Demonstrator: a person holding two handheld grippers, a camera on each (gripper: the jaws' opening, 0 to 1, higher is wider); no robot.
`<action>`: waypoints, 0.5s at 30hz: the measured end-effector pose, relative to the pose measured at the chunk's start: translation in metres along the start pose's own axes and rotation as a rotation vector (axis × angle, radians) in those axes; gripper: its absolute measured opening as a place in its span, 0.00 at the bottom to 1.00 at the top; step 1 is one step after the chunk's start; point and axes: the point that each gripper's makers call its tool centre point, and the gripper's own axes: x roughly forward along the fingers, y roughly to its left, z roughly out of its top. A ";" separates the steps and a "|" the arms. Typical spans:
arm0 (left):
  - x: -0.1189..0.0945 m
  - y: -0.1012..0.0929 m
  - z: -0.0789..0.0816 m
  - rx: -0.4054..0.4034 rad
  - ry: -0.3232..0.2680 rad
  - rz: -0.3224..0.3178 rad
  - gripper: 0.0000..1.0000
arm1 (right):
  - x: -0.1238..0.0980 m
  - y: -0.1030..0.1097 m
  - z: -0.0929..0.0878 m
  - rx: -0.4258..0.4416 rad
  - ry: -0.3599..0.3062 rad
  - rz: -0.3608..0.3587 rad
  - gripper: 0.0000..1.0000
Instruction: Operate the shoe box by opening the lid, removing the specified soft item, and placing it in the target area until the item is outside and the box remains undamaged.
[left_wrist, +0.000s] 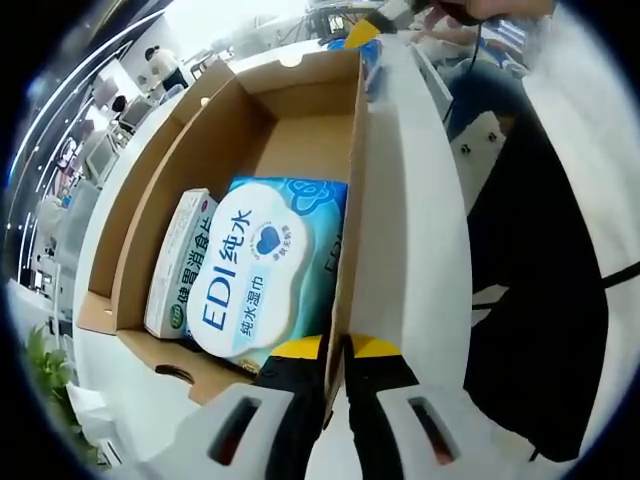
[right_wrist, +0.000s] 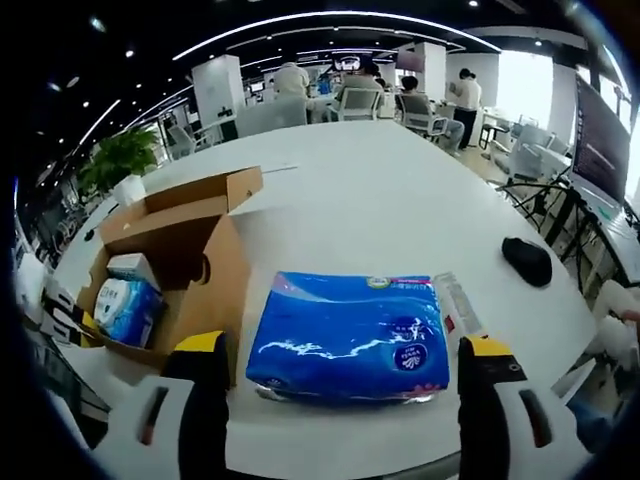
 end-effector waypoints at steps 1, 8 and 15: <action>0.000 0.000 0.000 0.000 0.000 -0.001 0.07 | 0.001 -0.001 0.000 -0.002 0.002 -0.004 0.98; -0.002 -0.001 0.002 0.002 -0.001 -0.003 0.07 | 0.008 0.007 -0.009 -0.047 0.034 -0.001 0.98; -0.001 0.000 0.001 0.002 -0.001 -0.002 0.07 | 0.007 0.005 -0.013 -0.116 0.067 -0.038 0.94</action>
